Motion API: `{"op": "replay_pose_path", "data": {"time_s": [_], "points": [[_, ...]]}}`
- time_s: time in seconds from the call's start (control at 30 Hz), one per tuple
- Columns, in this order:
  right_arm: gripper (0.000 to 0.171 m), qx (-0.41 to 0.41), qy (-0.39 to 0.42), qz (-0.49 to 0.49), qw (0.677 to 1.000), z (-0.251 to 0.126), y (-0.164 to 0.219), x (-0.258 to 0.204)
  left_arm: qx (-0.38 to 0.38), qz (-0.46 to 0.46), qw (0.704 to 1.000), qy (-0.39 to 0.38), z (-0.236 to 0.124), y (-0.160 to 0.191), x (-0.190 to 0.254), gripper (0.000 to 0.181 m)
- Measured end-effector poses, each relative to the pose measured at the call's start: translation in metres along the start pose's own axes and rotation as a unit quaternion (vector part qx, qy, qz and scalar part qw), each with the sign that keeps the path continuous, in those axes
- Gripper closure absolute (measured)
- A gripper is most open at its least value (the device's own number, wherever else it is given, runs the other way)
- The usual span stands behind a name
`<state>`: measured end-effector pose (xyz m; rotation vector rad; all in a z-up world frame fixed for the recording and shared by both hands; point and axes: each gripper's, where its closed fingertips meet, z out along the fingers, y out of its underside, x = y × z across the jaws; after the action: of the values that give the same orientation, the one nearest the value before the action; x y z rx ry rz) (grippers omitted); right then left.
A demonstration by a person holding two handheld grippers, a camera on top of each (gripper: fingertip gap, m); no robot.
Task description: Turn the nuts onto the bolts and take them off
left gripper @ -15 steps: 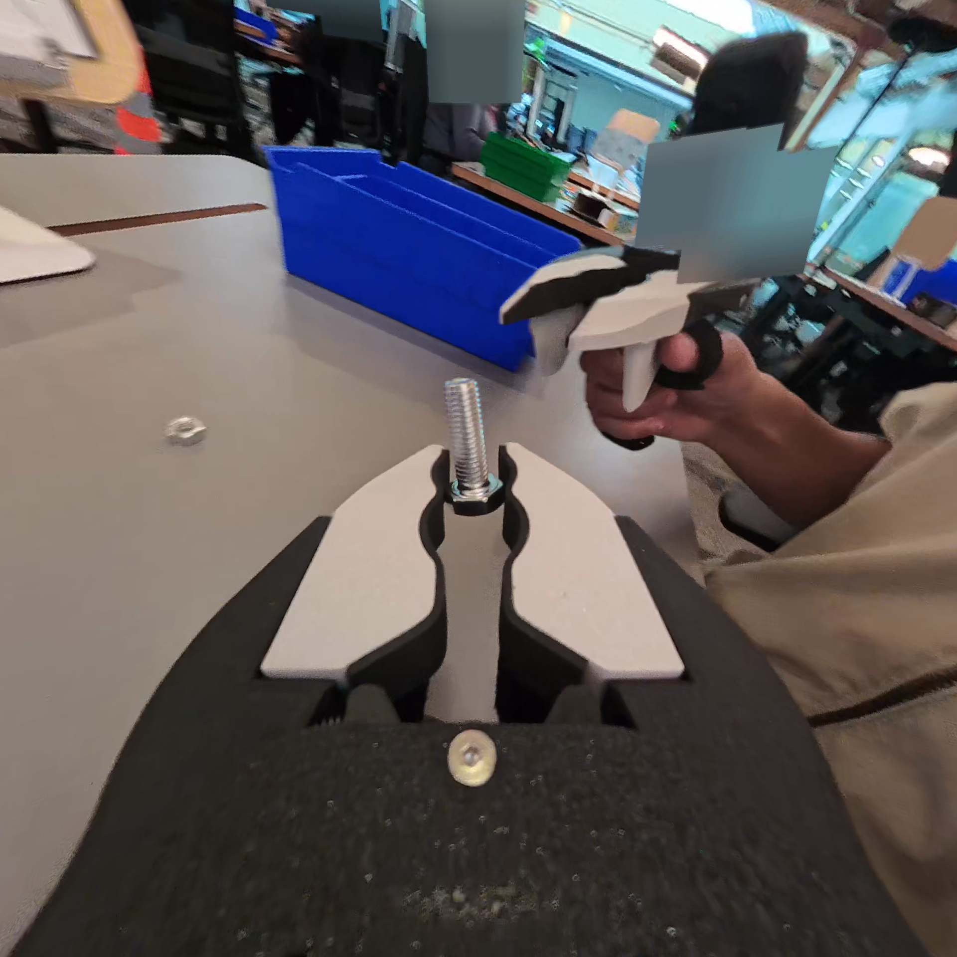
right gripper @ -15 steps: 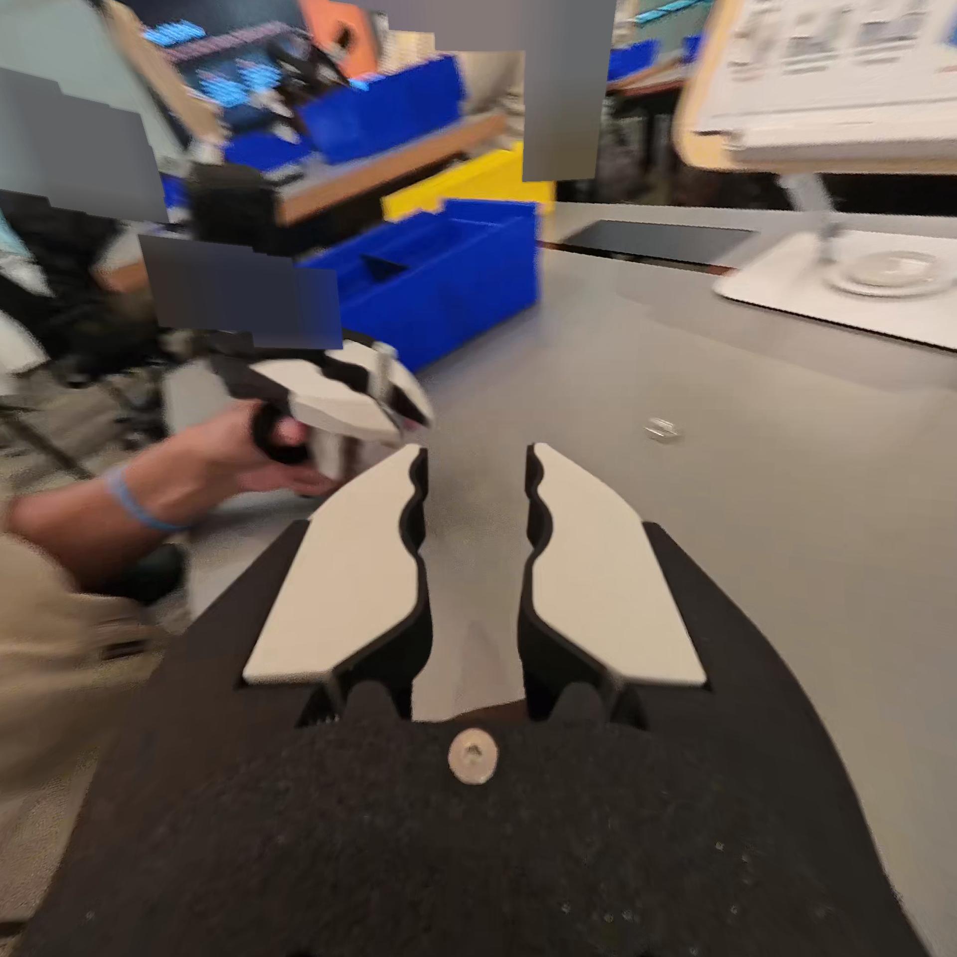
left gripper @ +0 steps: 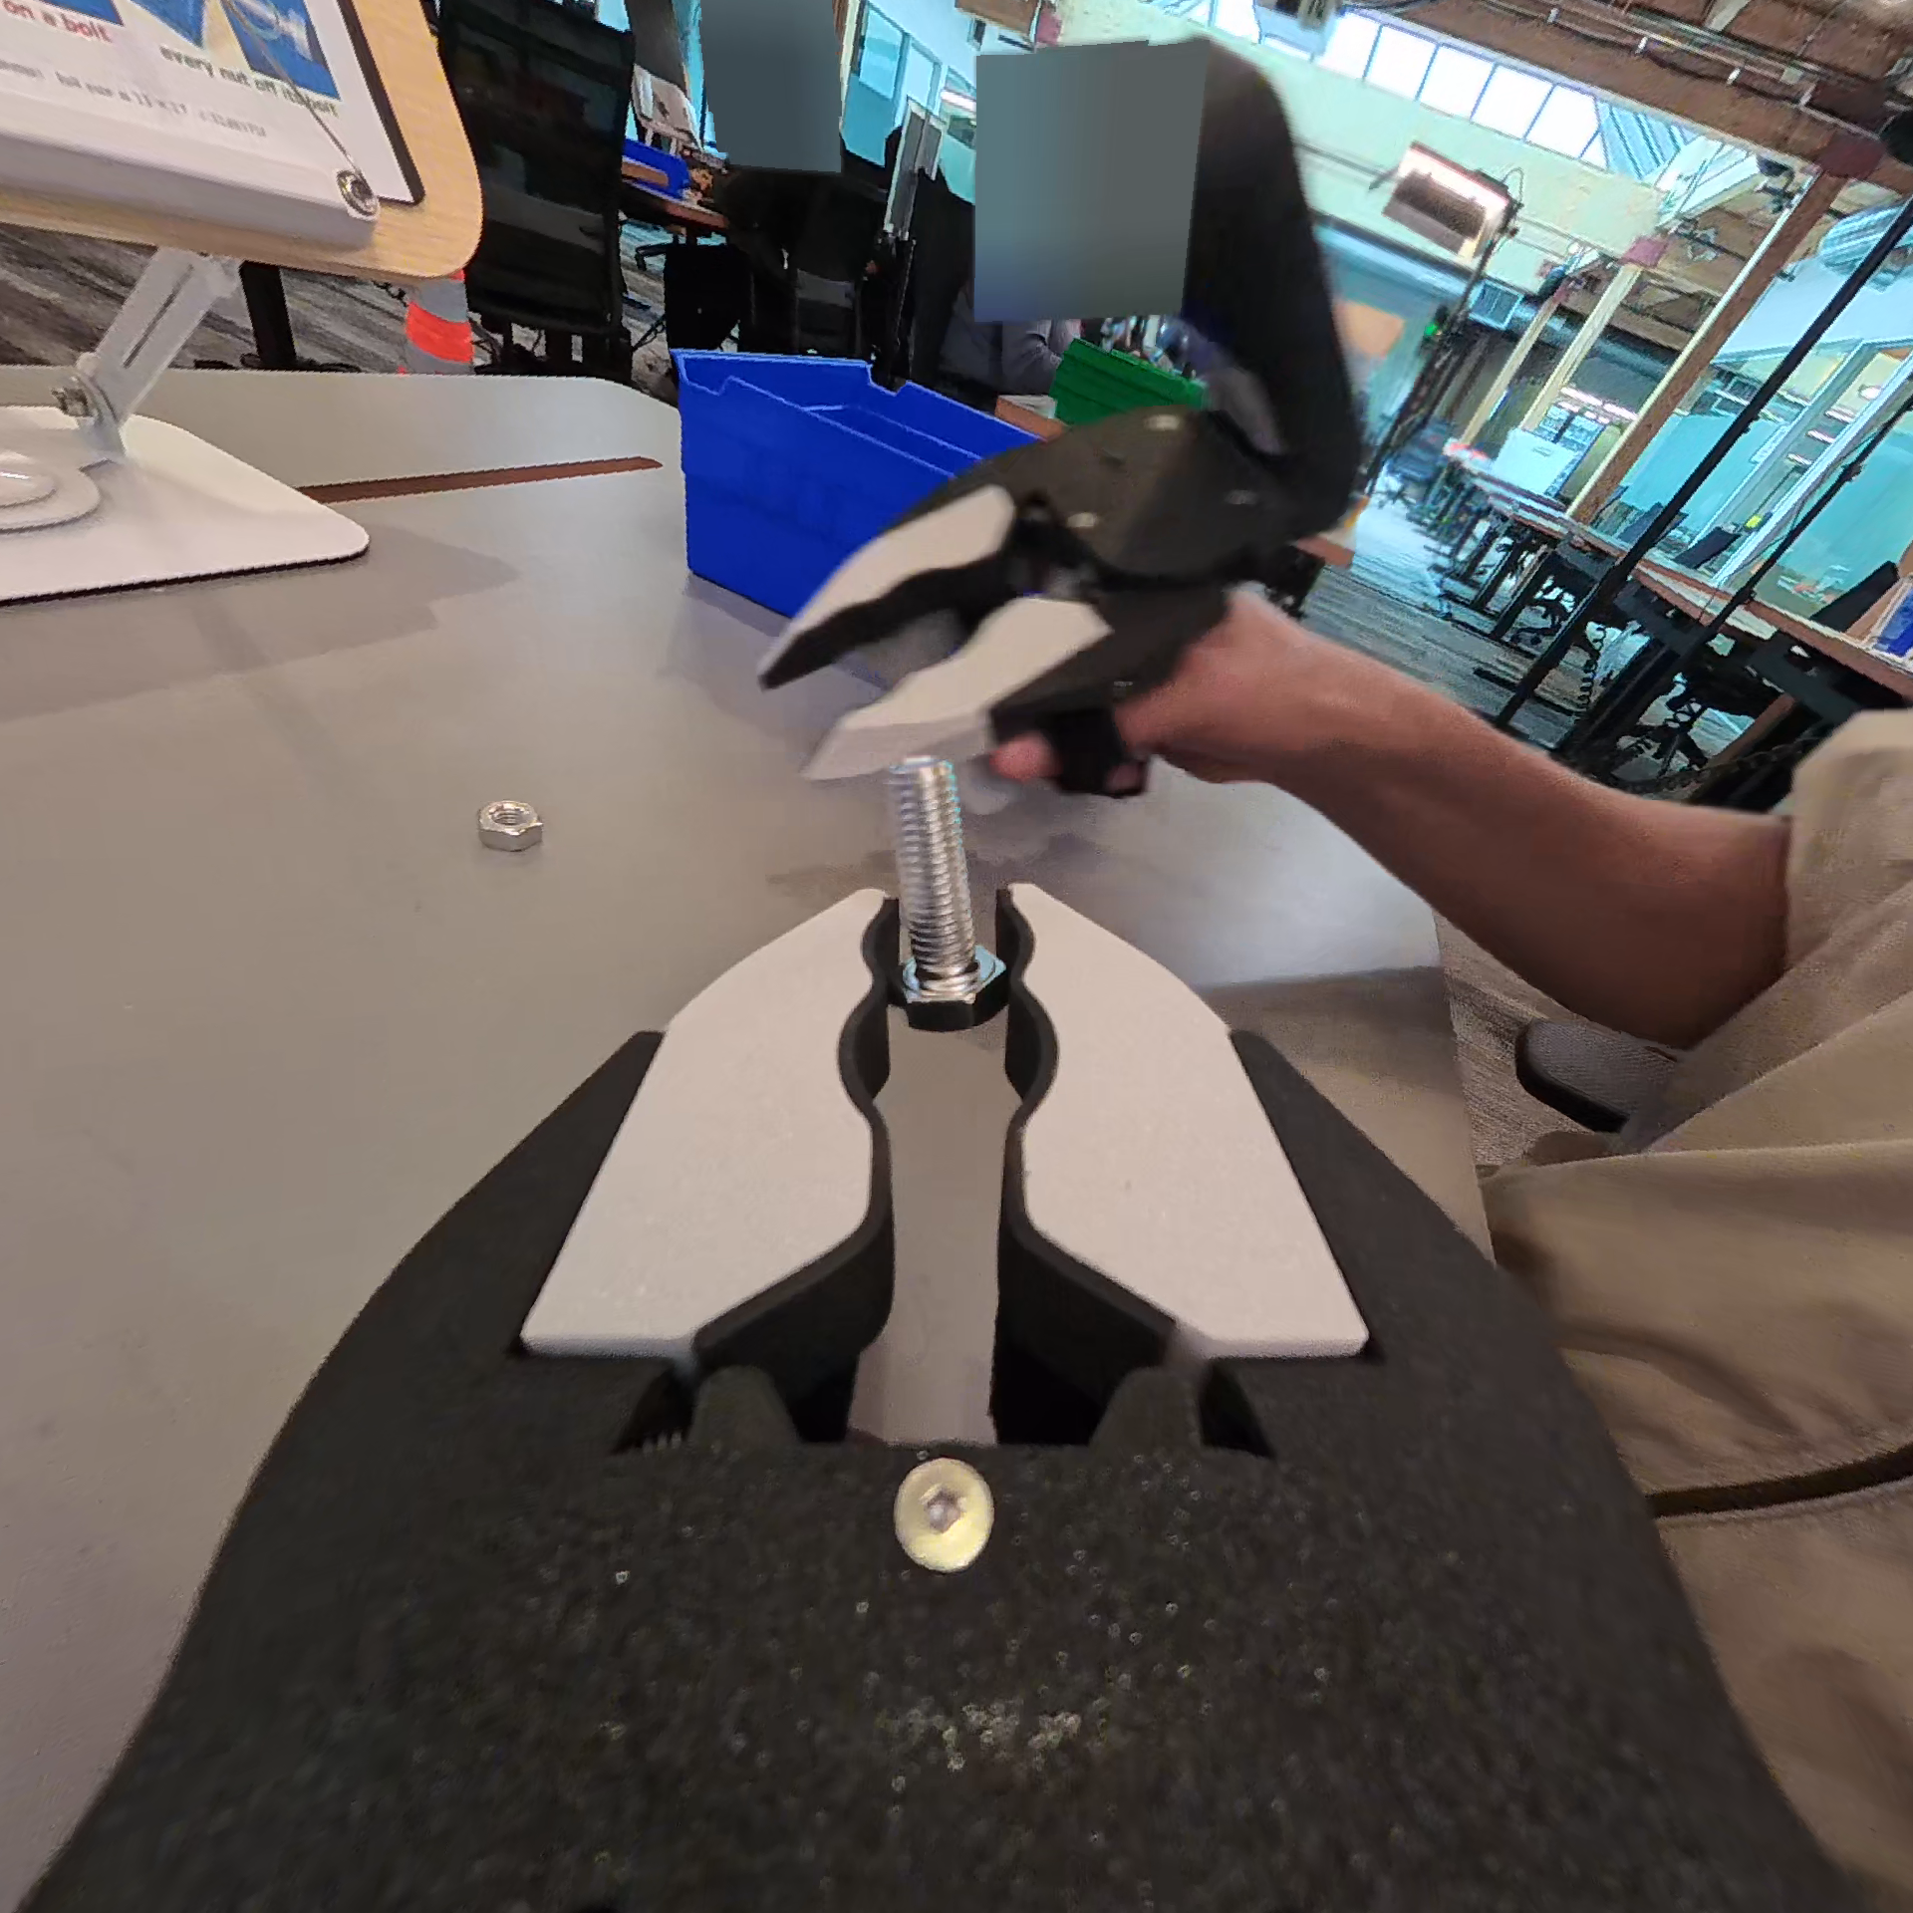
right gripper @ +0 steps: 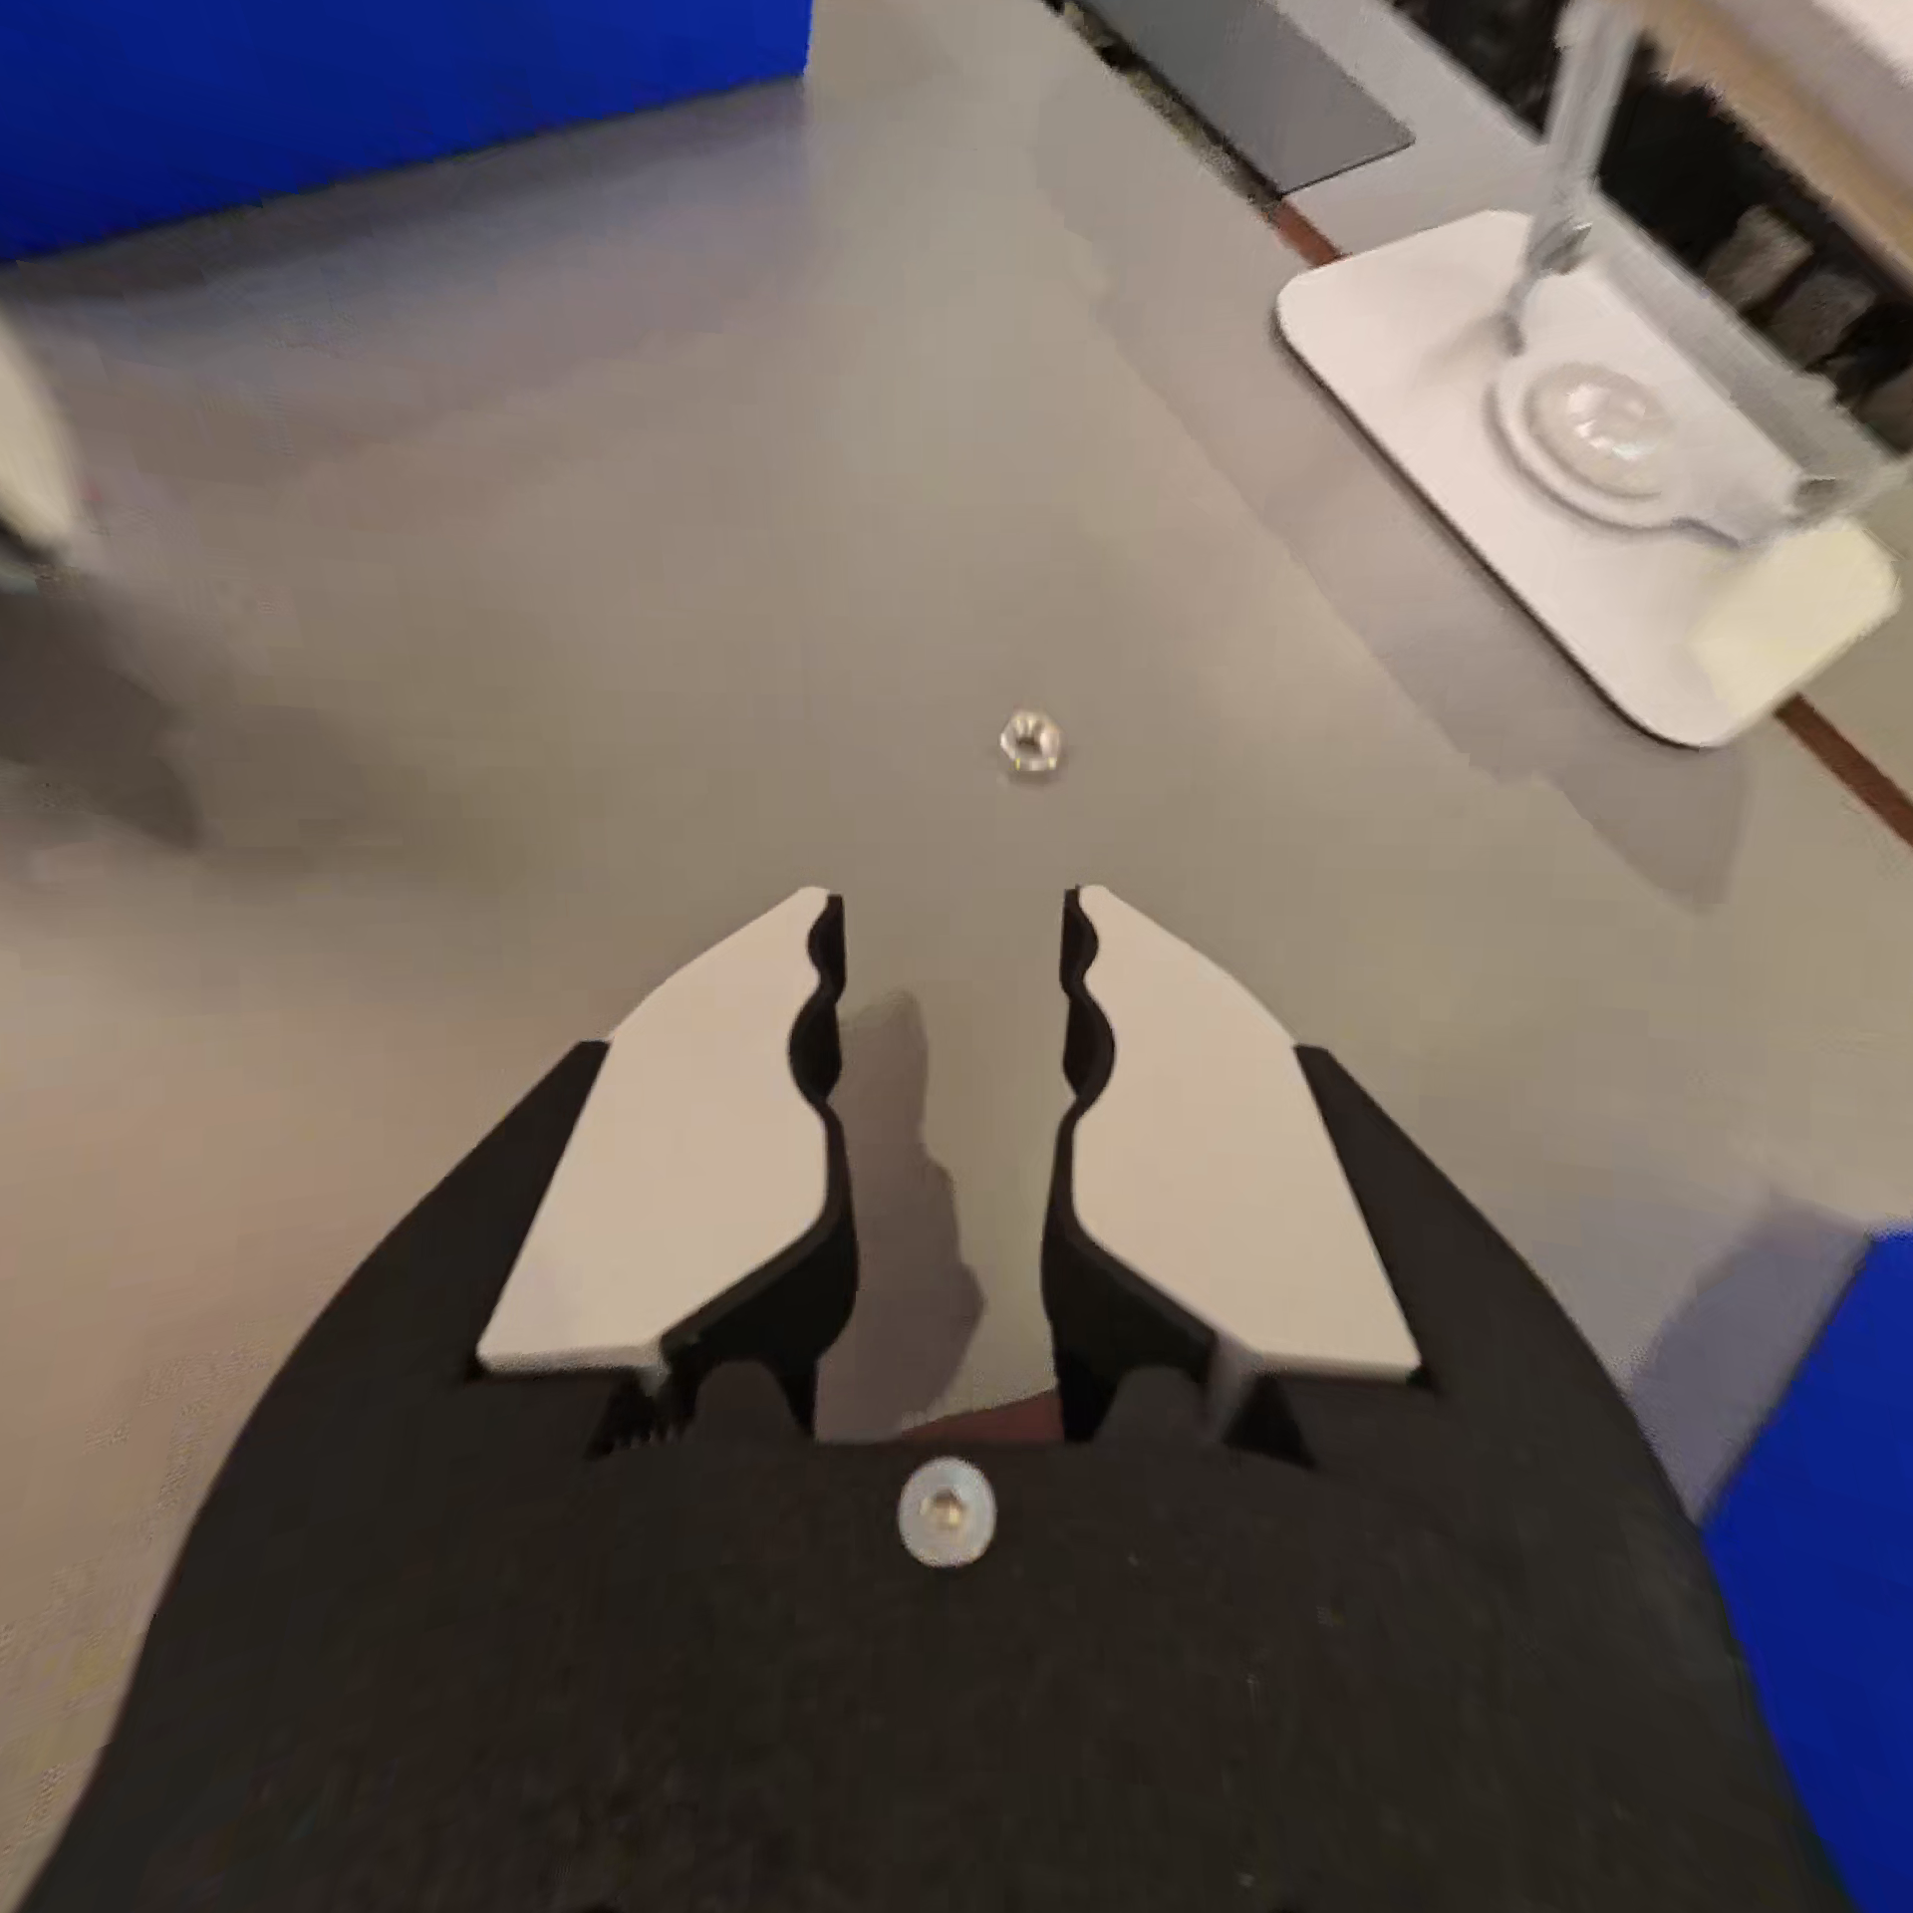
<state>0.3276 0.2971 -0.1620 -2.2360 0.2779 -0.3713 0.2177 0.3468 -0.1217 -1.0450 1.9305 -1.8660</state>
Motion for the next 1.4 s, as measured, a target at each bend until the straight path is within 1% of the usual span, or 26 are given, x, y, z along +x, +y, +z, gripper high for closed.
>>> {"op": "replay_pose_path", "data": {"time_s": [0.07, 0.13, 0.2, 0.27, 0.4, 0.53, 0.57, 0.63, 0.73, 0.8, 0.83, 0.97, 1.03, 1.13, 1.2, 1.23, 1.33, 1.4], "points": [[0.131, -0.029, -0.034, 0.007, 0.999, 0.035, -0.005, 0.007, 0.005, 0.003, 1.0, 0.003, -0.001, -0.001, 0.002, 0.164], [0.134, -0.055, -0.049, 0.02, 0.997, 0.063, -0.004, 0.013, 0.011, 0.01, 1.0, 0.002, -0.003, -0.003, 0.002, 0.164], [0.136, -0.077, -0.048, 0.023, 0.996, 0.081, 0.0, 0.017, 0.012, 0.011, 1.0, 0.006, -0.004, -0.002, 0.005, 0.164], [0.137, -0.088, -0.038, 0.036, 0.995, 0.09, 0.002, 0.019, 0.014, 0.008, 1.0, 0.01, -0.006, -0.001, 0.007, 0.164], [0.138, -0.088, -0.013, 0.061, 0.994, 0.094, 0.002, 0.024, 0.02, -0.006, 1.0, 0.019, -0.009, -0.002, 0.009, 0.164], [0.141, -0.087, -0.009, 0.1, 0.991, 0.098, 0.0, 0.024, 0.019, -0.01, 0.999, 0.027, -0.008, -0.002, 0.011, 0.164], [0.14, -0.089, 0.001, 0.114, 0.989, 0.098, 0.001, 0.025, 0.017, -0.01, 0.999, 0.029, -0.008, -0.001, 0.012, 0.164], [0.143, -0.096, 0.024, 0.148, 0.984, 0.097, 0.001, 0.025, 0.015, -0.008, 0.999, 0.031, -0.007, -0.001, 0.013, 0.164], [0.142, -0.086, 0.054, 0.187, 0.977, 0.098, 0.0, 0.024, 0.015, -0.015, 0.999, 0.043, -0.006, 0.0, 0.017, 0.164], [0.147, -0.085, 0.07, 0.193, 0.975, 0.099, 0.0, 0.024, 0.015, -0.017, 0.999, 0.048, -0.005, -0.001, 0.019, 0.164], [0.153, -0.084, 0.072, 0.199, 0.974, 0.099, 0.0, 0.023, 0.015, -0.017, 0.998, 0.05, -0.005, 0.0, 0.019, 0.164], [0.154, -0.085, 0.075, 0.201, 0.973, 0.099, -0.001, 0.021, 0.013, -0.013, 0.999, 0.046, -0.005, 0.0, 0.019, 0.164], [0.154, -0.069, 0.055, 0.191, 0.978, 0.097, -0.006, 0.016, 0.011, -0.012, 0.999, 0.039, -0.006, 0.001, 0.017, 0.164], [0.154, -0.005, 0.03, 0.124, 0.992, 0.073, -0.032, 0.004, 0.01, -0.005, 0.999, 0.03, -0.006, 0.0, 0.014, 0.164], [0.154, 0.031, 0.032, 0.07, 0.997, 0.044, -0.048, -0.006, 0.01, -0.005, 1.0, 0.029, -0.007, 0.0, 0.013, 0.164], [0.154, 0.053, 0.02, 0.042, 0.997, 0.027, -0.056, -0.015, 0.011, -0.005, 1.0, 0.027, -0.007, 0.0, 0.012, 0.164], [0.154, 0.112, 0.004, -0.041, 0.993, -0.025, -0.065, -0.045, 0.007, 0.004, 0.999, 0.031, -0.007, 0.0, 0.014, 0.164], [0.154, 0.139, 0.003, -0.07, 0.988, -0.054, -0.059, -0.062, 0.0, 0.021, 0.999, 0.04, -0.006, 0.002, 0.019, 0.164]]}}
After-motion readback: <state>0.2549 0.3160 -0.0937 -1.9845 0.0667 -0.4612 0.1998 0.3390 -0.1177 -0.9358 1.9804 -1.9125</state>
